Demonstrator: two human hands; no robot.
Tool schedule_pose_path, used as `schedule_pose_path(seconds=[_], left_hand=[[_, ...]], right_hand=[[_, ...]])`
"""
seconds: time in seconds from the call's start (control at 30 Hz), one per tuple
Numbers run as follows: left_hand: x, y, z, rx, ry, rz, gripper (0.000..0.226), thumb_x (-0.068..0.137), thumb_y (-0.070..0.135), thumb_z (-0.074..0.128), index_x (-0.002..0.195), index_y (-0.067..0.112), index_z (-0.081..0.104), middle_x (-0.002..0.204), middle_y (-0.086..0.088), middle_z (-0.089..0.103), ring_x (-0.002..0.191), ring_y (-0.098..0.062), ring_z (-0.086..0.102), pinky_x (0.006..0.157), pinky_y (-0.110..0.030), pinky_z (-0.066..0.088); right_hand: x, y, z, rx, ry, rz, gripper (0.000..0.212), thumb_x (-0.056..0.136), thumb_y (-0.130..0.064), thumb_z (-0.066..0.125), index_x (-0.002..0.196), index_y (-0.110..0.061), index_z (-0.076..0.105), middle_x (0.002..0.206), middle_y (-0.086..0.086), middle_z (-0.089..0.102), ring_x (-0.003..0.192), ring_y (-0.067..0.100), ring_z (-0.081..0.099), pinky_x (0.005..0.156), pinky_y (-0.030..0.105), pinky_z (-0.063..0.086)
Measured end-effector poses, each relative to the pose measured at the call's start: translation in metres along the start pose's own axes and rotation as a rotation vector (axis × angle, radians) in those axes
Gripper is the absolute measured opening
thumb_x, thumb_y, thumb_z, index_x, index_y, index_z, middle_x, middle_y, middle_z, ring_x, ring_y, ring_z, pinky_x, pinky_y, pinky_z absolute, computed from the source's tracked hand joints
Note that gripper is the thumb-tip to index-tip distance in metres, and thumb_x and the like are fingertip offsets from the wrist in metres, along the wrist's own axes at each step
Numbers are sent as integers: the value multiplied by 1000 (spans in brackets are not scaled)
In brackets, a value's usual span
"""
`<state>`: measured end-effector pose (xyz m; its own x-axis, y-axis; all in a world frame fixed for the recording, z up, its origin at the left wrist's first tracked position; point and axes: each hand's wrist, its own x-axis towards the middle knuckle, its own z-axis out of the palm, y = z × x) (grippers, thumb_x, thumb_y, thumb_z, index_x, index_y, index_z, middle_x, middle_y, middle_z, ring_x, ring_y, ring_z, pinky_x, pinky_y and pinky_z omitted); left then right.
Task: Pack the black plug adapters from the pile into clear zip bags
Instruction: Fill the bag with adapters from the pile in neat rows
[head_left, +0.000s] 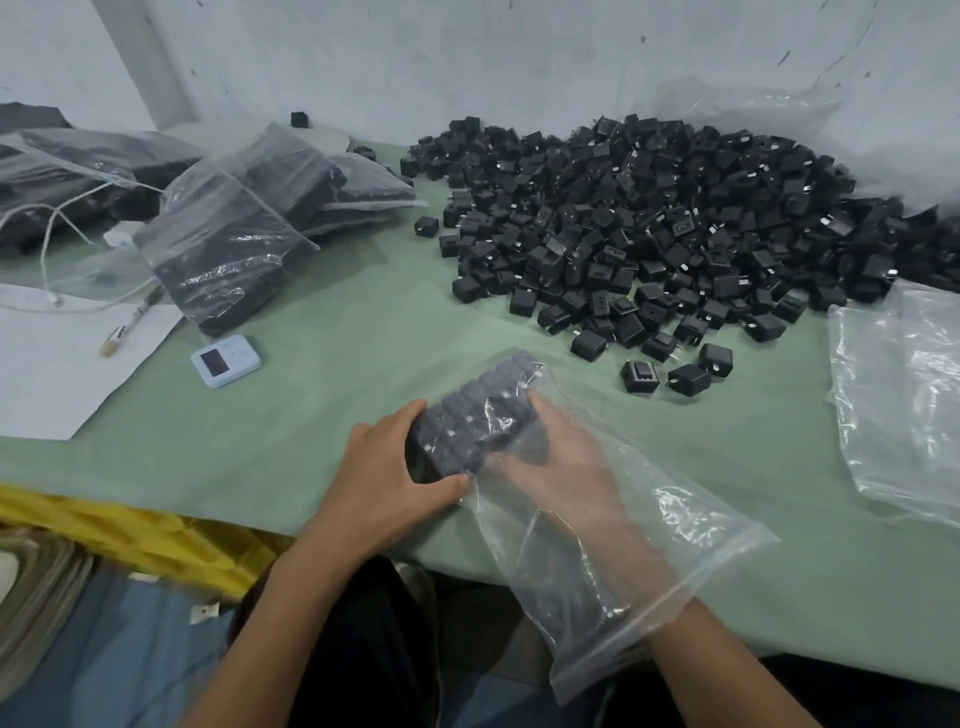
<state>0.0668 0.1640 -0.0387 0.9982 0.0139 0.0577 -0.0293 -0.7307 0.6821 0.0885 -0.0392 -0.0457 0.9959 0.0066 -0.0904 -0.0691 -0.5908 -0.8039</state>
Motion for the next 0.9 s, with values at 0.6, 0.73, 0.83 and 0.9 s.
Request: schedule_pose_path(seconds=[0.6, 0.73, 0.83, 0.9], left_hand=[[-140, 73, 70, -642, -444, -323, 42, 83, 58, 59, 84, 19, 71, 69, 9, 65, 73, -3, 59, 75, -23, 42], [-143, 71, 70, -635, -421, -286, 49, 79, 65, 56, 81, 16, 67, 66, 9, 59, 72, -2, 57, 73, -22, 41], [-145, 71, 71, -601, -403, -252, 31, 88, 56, 59, 75, 29, 68, 67, 14, 63, 75, 5, 60, 75, -18, 42], [-147, 74, 68, -553, -402, -242, 24, 93, 50, 59, 76, 37, 70, 71, 20, 66, 81, 9, 63, 79, -15, 44]], right_hand=[[1, -9, 1, -232, -88, -54, 116, 63, -71, 70, 156, -30, 13, 149, -2, 41, 125, 15, 48, 104, 40, 44], [1, -13, -4, -283, -137, -71, 127, 63, -74, 69, 158, -24, 1, 159, 3, 27, 137, 25, 42, 108, 42, 44], [-2, -16, -4, -324, -156, -64, 138, 59, -78, 73, 157, -27, -9, 165, 2, 11, 140, 29, 38, 103, 40, 45], [-5, -17, 0, -339, -114, -78, 136, 60, -78, 74, 157, -28, -8, 166, 1, 4, 147, 28, 25, 112, 45, 37]])
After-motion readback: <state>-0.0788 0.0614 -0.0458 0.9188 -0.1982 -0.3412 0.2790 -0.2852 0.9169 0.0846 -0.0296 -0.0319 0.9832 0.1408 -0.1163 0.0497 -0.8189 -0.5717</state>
